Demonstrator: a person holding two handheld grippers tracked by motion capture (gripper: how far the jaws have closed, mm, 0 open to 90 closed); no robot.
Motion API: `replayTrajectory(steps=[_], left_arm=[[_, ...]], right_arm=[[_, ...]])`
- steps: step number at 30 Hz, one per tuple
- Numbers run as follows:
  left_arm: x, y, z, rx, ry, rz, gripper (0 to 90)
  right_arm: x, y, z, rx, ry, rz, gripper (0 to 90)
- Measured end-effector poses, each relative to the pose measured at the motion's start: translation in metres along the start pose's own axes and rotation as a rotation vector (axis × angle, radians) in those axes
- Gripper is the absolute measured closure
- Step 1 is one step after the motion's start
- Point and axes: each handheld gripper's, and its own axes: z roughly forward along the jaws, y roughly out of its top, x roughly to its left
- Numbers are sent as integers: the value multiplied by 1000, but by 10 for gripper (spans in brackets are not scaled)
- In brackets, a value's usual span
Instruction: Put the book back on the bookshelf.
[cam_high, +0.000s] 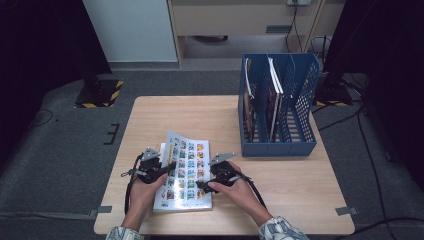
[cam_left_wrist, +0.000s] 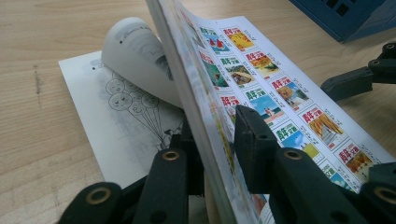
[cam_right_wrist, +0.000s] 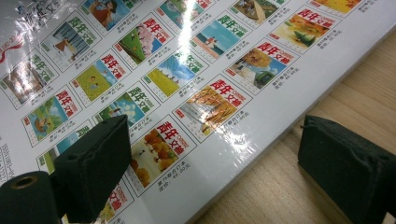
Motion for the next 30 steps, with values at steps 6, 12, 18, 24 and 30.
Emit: replayTrajectory(steps=[6, 12, 18, 24, 30], left_arm=[[12, 4, 4, 38, -77, -21, 566], [22, 5, 13, 59, -124, -70, 494], [15, 8, 16, 63, -96, -49, 736], [8, 7, 11, 19, -84, -37, 799], [-4, 9, 4, -35, -57, 16, 830]], right_arm=[[-1, 1, 1, -2, 9, -6, 99], [-3, 1, 1, 1, 17, -16, 98], [-5, 2, 2, -5, 12, -9, 95], [-6, 4, 4, -7, 8, -6, 94], [-6, 3, 3, -9, 4, -4, 93]])
